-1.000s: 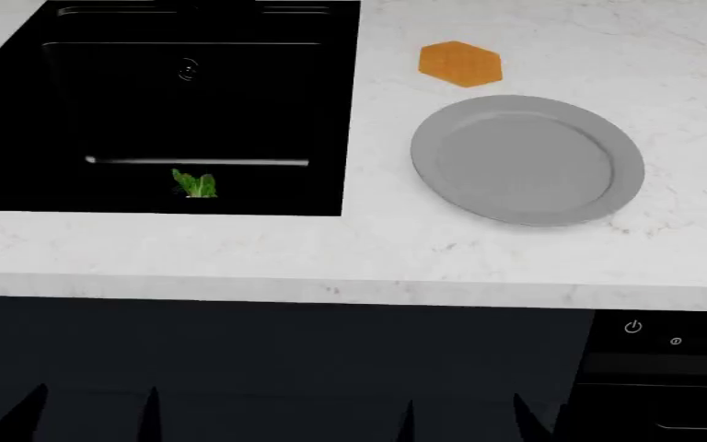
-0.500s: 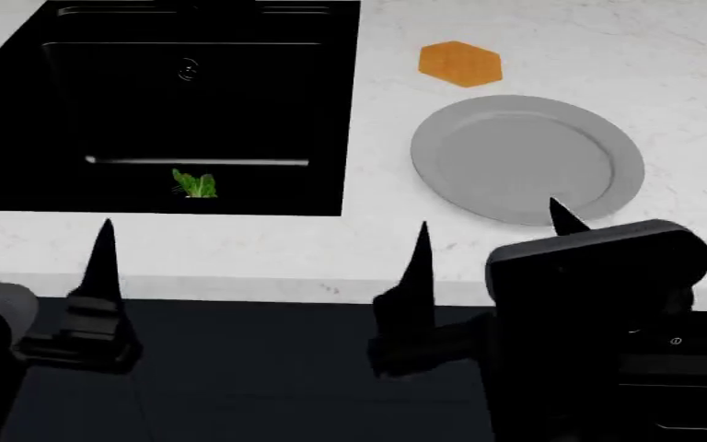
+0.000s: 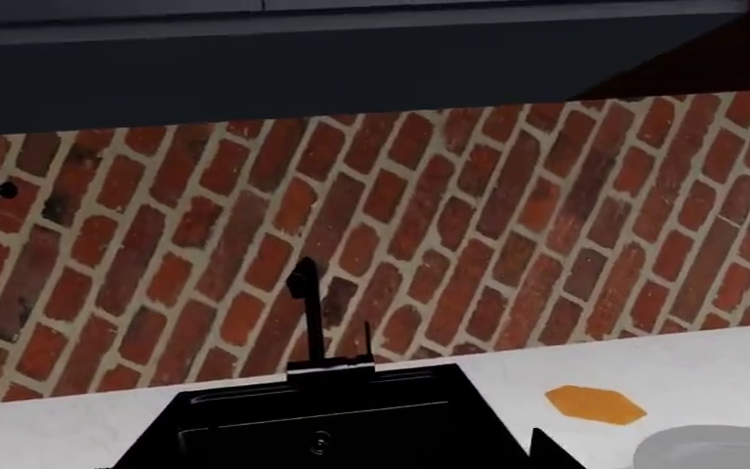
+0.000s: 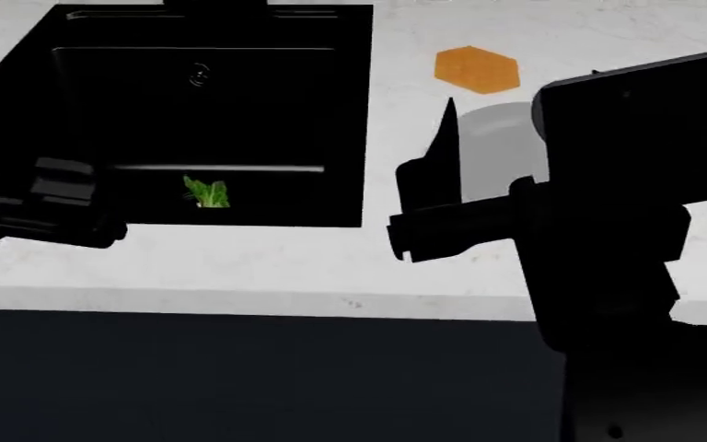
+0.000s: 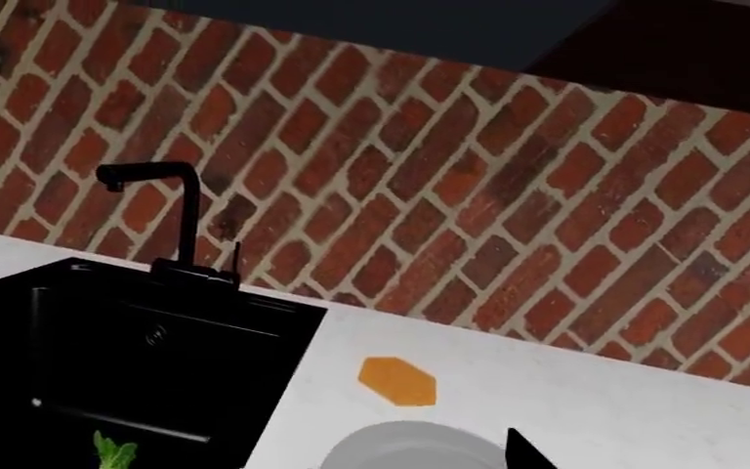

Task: Pick the celery from the sink and place it on the plate located on the counter

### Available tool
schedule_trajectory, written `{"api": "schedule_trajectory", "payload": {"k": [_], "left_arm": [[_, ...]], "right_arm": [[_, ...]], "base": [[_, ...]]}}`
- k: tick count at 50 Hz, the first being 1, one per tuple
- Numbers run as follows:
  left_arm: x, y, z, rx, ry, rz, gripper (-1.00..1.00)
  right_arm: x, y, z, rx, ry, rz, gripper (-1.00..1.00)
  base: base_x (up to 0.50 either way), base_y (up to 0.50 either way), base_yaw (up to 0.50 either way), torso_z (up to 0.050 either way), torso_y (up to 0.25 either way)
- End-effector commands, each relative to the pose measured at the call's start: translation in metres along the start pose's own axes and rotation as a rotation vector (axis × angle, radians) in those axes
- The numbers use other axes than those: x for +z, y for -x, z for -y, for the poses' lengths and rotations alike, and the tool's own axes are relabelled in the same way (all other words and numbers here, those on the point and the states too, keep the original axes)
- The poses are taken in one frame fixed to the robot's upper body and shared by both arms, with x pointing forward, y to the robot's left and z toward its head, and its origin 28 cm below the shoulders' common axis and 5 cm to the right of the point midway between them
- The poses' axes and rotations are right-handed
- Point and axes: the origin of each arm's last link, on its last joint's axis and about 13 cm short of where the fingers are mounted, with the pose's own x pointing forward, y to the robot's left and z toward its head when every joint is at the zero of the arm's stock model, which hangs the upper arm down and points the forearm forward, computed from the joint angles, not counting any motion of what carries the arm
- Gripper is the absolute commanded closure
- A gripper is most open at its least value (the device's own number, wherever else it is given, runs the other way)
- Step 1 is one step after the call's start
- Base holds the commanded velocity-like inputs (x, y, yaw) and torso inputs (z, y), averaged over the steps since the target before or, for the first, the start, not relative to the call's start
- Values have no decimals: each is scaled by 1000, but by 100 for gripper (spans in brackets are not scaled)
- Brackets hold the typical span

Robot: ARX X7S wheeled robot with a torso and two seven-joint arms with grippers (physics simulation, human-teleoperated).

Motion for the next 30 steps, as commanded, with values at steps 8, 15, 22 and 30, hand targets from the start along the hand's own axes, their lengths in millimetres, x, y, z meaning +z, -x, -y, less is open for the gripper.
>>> {"api": "schedule_trajectory", "payload": {"k": [8, 15, 22, 30], "left_arm": [[12, -6, -2, 1, -11, 18, -100], [13, -4, -1, -11, -25, 10, -100], [13, -4, 0, -10, -37, 5, -100], [15, -3, 0, -13, -35, 6, -100]], "right_arm": [[9, 2, 3, 0, -1, -1, -100], [9, 2, 2, -2, 0, 1, -100], [9, 3, 3, -6, 0, -1, -100], [9, 5, 3, -9, 0, 0, -100]], "base": [[192, 237, 0, 0, 0], [197, 233, 0, 0, 0], [271, 185, 0, 0, 0], [270, 187, 0, 0, 0]]}}
